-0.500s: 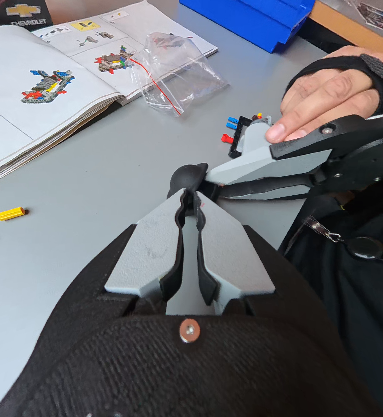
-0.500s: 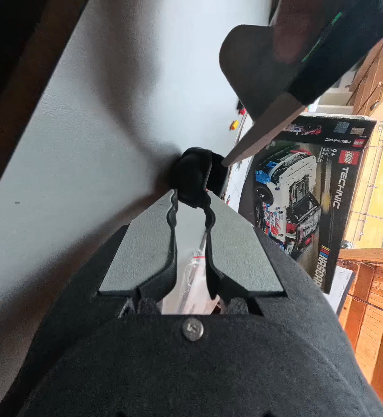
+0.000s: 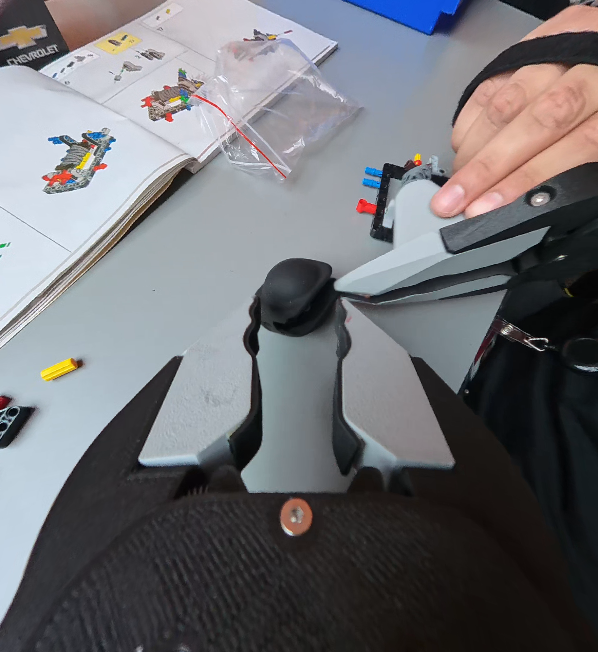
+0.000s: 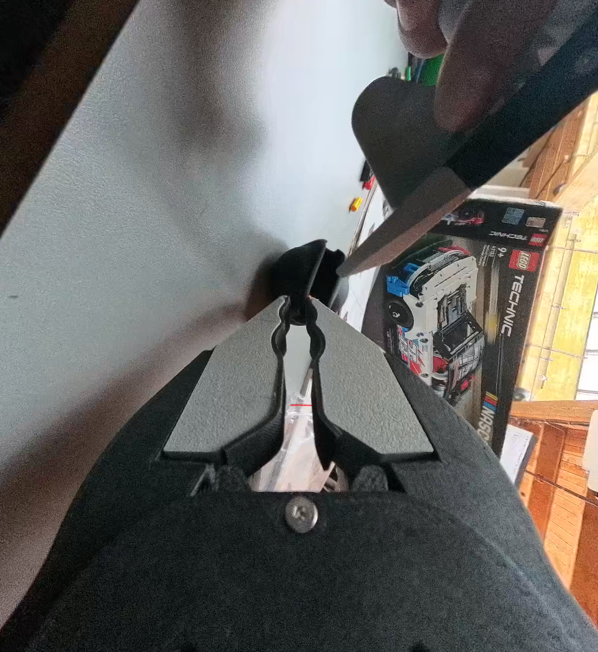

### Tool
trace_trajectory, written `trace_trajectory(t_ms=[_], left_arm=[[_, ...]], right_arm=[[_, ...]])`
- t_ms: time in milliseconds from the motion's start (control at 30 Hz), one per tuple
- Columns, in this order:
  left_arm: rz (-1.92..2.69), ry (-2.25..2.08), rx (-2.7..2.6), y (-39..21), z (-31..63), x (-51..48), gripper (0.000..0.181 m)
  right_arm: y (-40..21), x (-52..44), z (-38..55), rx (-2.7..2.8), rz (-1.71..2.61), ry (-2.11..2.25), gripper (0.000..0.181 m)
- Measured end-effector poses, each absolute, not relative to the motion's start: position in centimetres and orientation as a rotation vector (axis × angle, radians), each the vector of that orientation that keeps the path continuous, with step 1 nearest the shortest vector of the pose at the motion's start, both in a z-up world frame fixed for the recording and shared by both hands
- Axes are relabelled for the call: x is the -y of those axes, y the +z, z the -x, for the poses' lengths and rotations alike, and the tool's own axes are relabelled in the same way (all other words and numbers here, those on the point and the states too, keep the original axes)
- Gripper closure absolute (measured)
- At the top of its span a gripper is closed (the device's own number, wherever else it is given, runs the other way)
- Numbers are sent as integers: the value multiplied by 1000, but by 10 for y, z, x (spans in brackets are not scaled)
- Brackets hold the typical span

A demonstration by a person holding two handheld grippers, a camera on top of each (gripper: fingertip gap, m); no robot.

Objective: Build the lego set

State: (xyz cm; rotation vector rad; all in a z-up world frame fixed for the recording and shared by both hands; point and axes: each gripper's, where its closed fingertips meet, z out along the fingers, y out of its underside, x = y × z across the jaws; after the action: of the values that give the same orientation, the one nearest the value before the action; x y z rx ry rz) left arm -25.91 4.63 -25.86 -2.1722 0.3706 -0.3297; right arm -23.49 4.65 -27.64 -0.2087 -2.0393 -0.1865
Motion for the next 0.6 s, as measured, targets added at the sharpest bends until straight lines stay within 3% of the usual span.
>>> trace_trajectory(t_ms=[100, 433, 600], left_arm=[[2176, -381, -347, -255, 259, -44, 129], [2275, -420, -381, -276, 264, -51, 128], [2292, -506, -376, -284, 262, -54, 127]], right_arm=[[-267, -45, 223, 2052, 270, -61, 174], [-252, -99, 193, 2139, 1269, 725, 138], [-254, -88, 199, 2154, 1455, 994, 128]])
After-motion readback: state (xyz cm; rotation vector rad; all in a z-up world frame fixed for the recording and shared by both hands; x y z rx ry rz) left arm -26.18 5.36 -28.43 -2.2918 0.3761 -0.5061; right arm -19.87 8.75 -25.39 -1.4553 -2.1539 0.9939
